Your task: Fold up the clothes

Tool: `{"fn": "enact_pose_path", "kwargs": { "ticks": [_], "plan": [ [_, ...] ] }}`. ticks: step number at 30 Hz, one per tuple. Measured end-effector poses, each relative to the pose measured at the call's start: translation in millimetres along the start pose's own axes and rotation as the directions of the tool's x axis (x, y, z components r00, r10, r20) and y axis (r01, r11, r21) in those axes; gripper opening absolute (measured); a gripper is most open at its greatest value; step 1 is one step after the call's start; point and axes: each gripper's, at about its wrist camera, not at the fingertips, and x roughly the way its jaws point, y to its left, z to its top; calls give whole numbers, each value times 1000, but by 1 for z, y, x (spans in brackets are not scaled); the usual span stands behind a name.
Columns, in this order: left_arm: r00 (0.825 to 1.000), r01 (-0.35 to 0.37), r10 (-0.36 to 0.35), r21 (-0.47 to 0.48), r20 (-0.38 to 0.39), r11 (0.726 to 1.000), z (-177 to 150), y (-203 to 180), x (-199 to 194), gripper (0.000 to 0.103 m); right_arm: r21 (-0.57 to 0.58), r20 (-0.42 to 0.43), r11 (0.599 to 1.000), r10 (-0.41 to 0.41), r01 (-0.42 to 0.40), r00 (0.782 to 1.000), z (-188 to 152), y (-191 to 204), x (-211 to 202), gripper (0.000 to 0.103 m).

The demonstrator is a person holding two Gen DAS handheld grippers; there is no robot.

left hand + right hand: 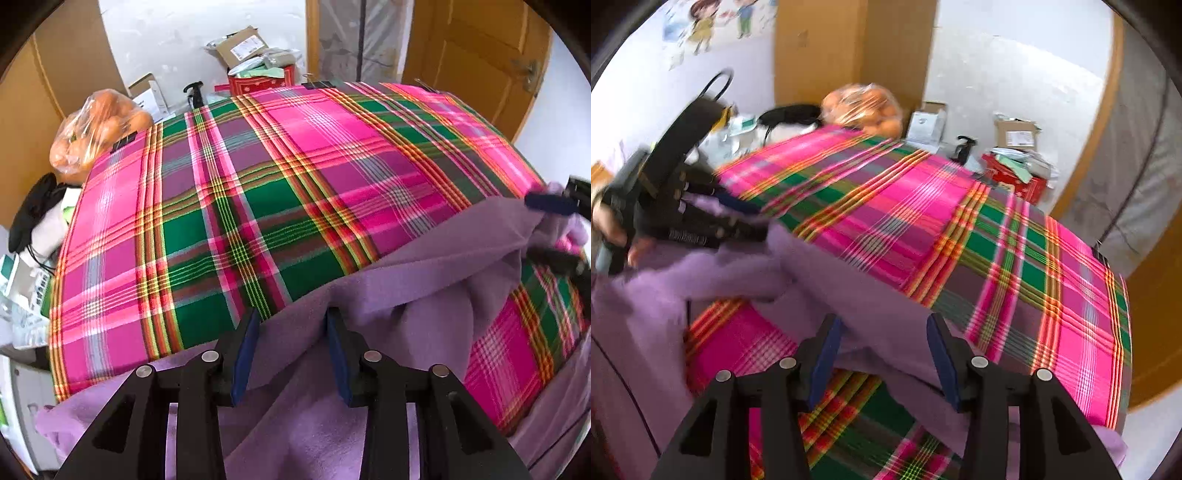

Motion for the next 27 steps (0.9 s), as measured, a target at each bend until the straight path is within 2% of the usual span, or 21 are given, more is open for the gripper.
{"fn": "enact_pose_path", "kwargs": {
  "ticks": [3, 4, 7, 10, 12, 14, 15, 16, 22, 27],
  "plan": [
    [1000, 15, -14, -27, 10, 1000, 1, 3, 0, 32, -27, -56, 996, -86, 85, 995, -2, 2, 14, 49],
    [1000, 15, -15, -30, 14, 999, 1, 4, 0, 32, -14, -63, 996, -88, 88, 994, -2, -1, 16, 49],
    [1000, 21, -20, -47, 23, 999, 2, 7, 0, 33, 102, -83, 991, -76, 84, 994, -2, -20, 17, 49],
    [999, 15, -12, -65, 35, 998, 3, 11, 0, 32, 172, -96, 977, -114, 129, 989, -3, -35, 17, 47],
    [999, 12, -9, -79, 35, 997, 5, 14, 3, 32, 229, -105, 966, -95, 117, 990, -6, -45, 19, 42],
    [999, 20, -17, -97, 33, 995, 6, 18, 5, 32, 266, -110, 959, -67, 94, 992, -6, -50, 23, 25],
    [999, 22, -19, -102, 32, 995, 7, 19, 6, 32, 257, -111, 961, -80, 106, 991, -5, -49, 24, 17],
    [999, 21, -18, -101, 33, 995, 7, 19, 6, 32, 247, -111, 960, -104, 129, 988, -4, -48, 23, 3],
    [999, 15, -11, -108, 41, 994, 10, 22, 5, 31, 249, 28, 948, -211, 198, 977, 21, -50, -8, 3],
    [999, -1, 8, -159, 46, 987, 17, 33, 5, 29, 178, 8, 937, -306, 300, 952, 47, -47, 15, 3]
  ]
}}
